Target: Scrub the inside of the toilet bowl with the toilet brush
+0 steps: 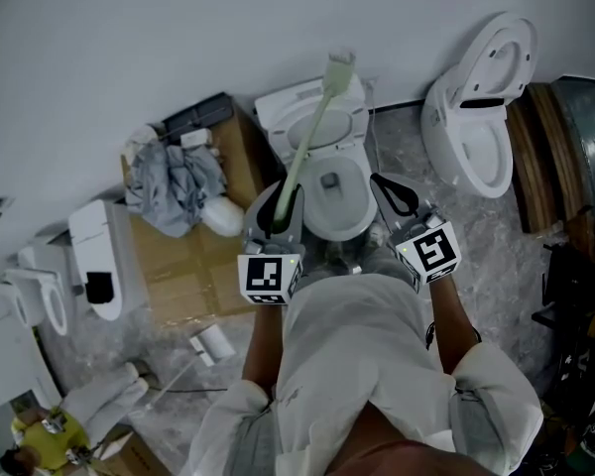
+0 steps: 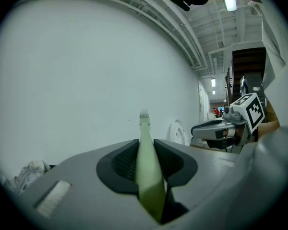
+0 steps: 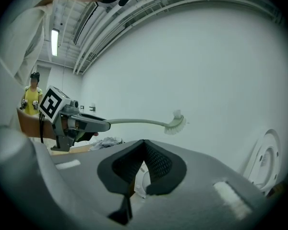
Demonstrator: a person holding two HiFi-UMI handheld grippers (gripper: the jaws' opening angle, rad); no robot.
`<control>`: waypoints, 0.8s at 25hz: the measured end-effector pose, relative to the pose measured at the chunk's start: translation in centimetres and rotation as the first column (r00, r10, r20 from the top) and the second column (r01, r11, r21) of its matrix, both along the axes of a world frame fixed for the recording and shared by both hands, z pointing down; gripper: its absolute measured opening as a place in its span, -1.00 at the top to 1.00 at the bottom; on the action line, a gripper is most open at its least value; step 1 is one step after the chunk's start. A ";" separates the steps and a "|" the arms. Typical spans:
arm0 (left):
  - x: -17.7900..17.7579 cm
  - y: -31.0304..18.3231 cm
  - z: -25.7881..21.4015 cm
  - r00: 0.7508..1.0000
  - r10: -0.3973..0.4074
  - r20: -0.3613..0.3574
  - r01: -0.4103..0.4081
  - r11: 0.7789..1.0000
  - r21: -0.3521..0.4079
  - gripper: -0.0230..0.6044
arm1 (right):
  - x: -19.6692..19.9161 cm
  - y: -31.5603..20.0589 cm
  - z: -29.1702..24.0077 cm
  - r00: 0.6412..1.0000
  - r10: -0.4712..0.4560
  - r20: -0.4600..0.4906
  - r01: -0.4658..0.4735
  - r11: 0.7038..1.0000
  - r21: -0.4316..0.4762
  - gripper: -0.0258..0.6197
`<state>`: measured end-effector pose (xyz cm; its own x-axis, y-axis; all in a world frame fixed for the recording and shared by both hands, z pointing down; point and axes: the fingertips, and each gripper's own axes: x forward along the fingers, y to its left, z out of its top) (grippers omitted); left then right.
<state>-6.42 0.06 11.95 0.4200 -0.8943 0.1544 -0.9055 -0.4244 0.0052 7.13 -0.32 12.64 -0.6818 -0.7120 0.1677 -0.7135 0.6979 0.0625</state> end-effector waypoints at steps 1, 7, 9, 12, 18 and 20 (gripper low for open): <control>0.1 0.1 -0.2 1.000 0.002 -0.002 -0.002 1.000 0.004 0.56 | 0.1 0.1 -0.1 1.000 0.000 -0.002 0.000 1.000 0.003 0.92; 0.1 0.6 -0.6 1.000 0.003 -0.007 -0.003 1.000 0.018 0.56 | -0.1 1.0 -0.9 1.000 -0.009 -0.010 0.009 1.000 0.024 0.92; 0.2 0.8 -0.7 1.000 0.002 -0.009 -0.001 1.000 0.019 0.56 | -0.2 1.2 -1.3 1.000 -0.019 -0.017 0.019 0.999 0.035 0.92; 0.1 0.9 -0.7 1.000 -0.001 -0.007 0.001 1.000 0.023 0.56 | -0.3 1.4 -1.3 1.000 -0.020 -0.016 0.021 0.999 0.032 0.92; -0.3 0.9 -0.6 1.000 -0.017 -0.012 0.017 1.000 0.025 0.56 | -0.8 1.4 -1.7 1.000 -0.028 -0.001 0.028 0.998 0.049 0.91; -0.3 0.9 -0.6 1.000 -0.023 -0.016 0.024 0.999 0.022 0.56 | -0.8 1.4 -2.0 0.999 -0.038 0.002 0.037 0.998 0.055 0.91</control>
